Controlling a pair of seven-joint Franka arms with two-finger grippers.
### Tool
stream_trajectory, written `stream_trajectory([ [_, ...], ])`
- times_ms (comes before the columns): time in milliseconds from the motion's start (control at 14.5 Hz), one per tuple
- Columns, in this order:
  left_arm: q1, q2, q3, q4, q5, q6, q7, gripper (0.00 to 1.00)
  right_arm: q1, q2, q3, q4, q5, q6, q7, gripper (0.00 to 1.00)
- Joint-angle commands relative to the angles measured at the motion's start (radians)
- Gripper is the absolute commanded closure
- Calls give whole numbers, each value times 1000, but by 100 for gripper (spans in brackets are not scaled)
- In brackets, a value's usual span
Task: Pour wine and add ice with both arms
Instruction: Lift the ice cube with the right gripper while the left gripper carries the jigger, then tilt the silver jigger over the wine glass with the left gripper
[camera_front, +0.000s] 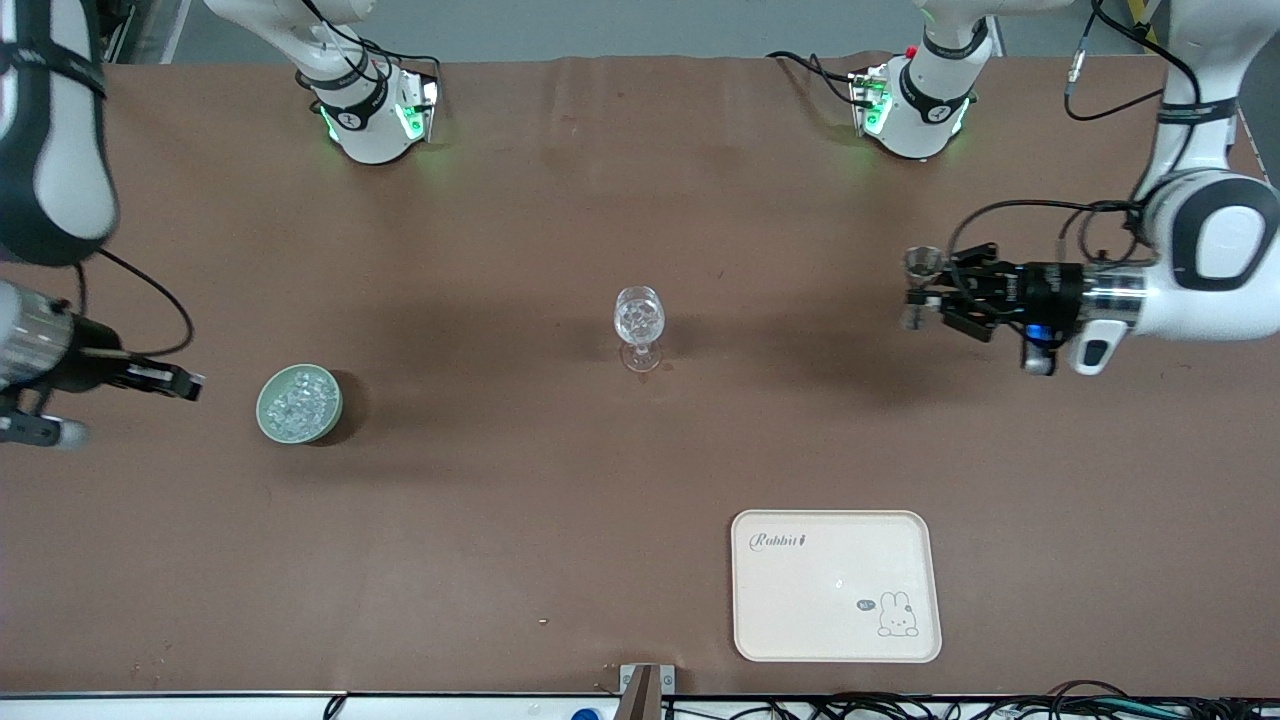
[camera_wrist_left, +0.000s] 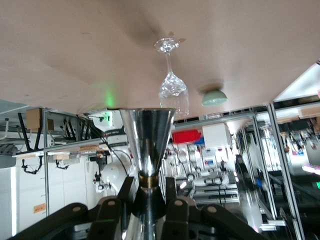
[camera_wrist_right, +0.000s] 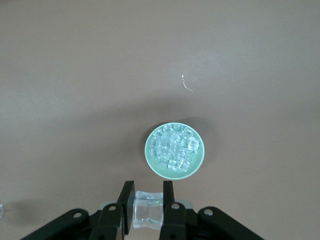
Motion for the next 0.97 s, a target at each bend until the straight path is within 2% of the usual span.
stream_trajectory([
  [0, 10, -31, -148, -28, -39, 155, -100, 100, -7, -25, -10, 98, -18, -127, -15, 100],
  [345, 7, 20, -414, -19, -89, 489, -229, 100, -17, -165, -10, 101, -30, -259, -17, 100],
  [622, -5, 95, -567, 42, -67, 707, -311, 100, -16, -193, -8, 95, -33, -291, -9, 99],
  [760, -7, 120, -613, 61, 18, 789, -366, 100, -17, -193, -8, 95, -33, -293, -9, 99],
  [898, -10, 169, -654, 113, 164, 842, -476, 100, -17, -193, -8, 95, -31, -296, -9, 99],
])
